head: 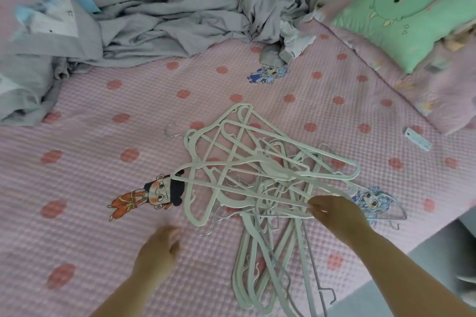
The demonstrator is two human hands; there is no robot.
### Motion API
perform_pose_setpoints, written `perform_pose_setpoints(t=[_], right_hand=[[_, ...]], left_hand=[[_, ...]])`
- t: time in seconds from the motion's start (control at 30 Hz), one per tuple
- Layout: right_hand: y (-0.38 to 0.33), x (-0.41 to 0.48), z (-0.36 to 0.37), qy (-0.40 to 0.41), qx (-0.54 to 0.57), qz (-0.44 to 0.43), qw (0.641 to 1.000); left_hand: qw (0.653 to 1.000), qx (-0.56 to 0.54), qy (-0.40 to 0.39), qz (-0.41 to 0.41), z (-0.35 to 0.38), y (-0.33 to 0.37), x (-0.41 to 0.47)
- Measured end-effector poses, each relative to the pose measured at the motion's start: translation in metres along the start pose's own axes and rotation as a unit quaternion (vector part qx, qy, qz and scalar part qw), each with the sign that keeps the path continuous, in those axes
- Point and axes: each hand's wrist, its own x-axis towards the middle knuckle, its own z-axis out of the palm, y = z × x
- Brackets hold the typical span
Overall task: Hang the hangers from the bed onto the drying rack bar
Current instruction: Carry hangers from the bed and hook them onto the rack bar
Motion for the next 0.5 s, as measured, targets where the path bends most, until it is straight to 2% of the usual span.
perform_pose_setpoints(t=[0.1, 0.2, 0.33, 0.5], right_hand=[[0.002, -0.021, -0.026, 0.012, -0.016, -0.019, 1.000], [0.001, -0.045, -0.059, 0.037, -0.037, -0.004, 0.999], [0.000, -0.090, -0.102, 0.096, -0.042, 0.012, 0.994], [0.008, -0.156, -0.128, 0.191, -0.067, 0.015, 0.979]], left_hand=[[0.996, -0.060, 0.063, -0.015, -0.032, 0.019, -0.001], [0.991, -0.081, 0.104, 0.030, -0.067, 0.051, 0.001], [0.976, -0.031, 0.113, 0.181, -0.101, 0.108, 0.000], [0.903, 0.082, 0.178, 0.383, -0.127, 0.177, -0.007]])
